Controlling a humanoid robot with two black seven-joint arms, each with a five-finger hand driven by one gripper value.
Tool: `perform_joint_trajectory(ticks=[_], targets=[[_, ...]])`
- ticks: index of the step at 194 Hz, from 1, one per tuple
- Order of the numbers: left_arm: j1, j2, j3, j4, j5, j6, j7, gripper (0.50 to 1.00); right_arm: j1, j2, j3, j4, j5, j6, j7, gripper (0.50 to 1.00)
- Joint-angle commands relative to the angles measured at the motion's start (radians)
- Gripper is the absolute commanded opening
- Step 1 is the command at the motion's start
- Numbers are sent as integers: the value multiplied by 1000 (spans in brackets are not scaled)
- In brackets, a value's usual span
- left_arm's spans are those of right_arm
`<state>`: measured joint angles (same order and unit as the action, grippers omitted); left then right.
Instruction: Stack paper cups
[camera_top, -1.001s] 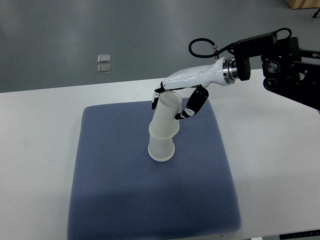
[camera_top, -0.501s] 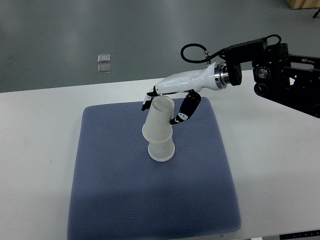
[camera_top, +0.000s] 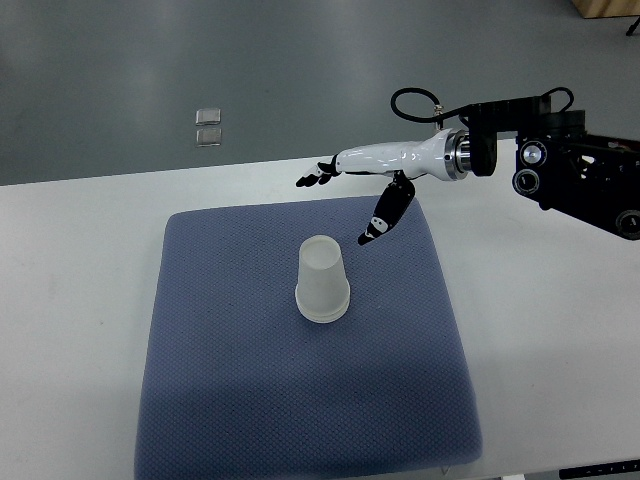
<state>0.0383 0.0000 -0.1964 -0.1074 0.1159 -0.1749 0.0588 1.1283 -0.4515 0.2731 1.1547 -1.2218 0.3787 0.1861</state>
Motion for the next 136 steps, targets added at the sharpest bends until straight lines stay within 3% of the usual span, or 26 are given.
perform_joint_trajectory(ticks=[1, 35, 53, 91, 136], targets=[[0, 0, 0, 0, 1, 0, -1, 1000, -47, 11, 0, -82, 220, -12, -4, 915], [0, 0, 0, 0, 1, 0, -1, 1000, -71, 40, -3, -243, 634, 28, -13, 917], [0, 0, 0, 0, 1, 0, 0, 1000, -85, 85, -3, -334, 835, 74, -51, 915], [0, 0, 0, 0, 1, 0, -1, 1000, -143, 163, 2, -469, 1124, 81, -103, 917], [0, 0, 0, 0, 1, 0, -1, 1000, -168, 214, 2, -579, 1434, 75, -229, 917]])
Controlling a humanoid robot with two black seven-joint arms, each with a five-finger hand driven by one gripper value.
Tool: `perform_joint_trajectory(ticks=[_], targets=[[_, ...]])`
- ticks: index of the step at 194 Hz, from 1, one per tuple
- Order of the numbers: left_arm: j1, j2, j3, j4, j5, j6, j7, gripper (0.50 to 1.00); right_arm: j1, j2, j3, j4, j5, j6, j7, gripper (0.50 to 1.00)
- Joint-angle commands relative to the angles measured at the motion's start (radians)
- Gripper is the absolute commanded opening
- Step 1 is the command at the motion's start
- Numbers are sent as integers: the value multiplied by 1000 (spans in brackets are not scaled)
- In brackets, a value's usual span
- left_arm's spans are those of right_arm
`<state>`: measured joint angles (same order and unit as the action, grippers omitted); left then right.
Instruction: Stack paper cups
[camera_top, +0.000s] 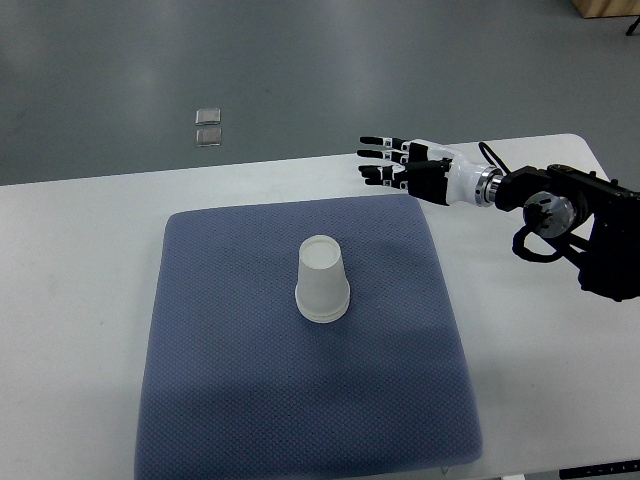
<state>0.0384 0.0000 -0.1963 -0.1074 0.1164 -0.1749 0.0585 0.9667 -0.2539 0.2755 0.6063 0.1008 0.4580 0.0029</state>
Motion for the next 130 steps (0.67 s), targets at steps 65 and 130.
perform_joint_trajectory(ticks=[65, 130], targets=[[0, 0, 0, 0, 0, 0, 1, 1000, -14, 16, 40, -42, 329, -1, -90, 921], [0, 0, 0, 0, -1, 0, 0, 1000, -49, 15, 133, -60, 309, 56, -92, 924]])
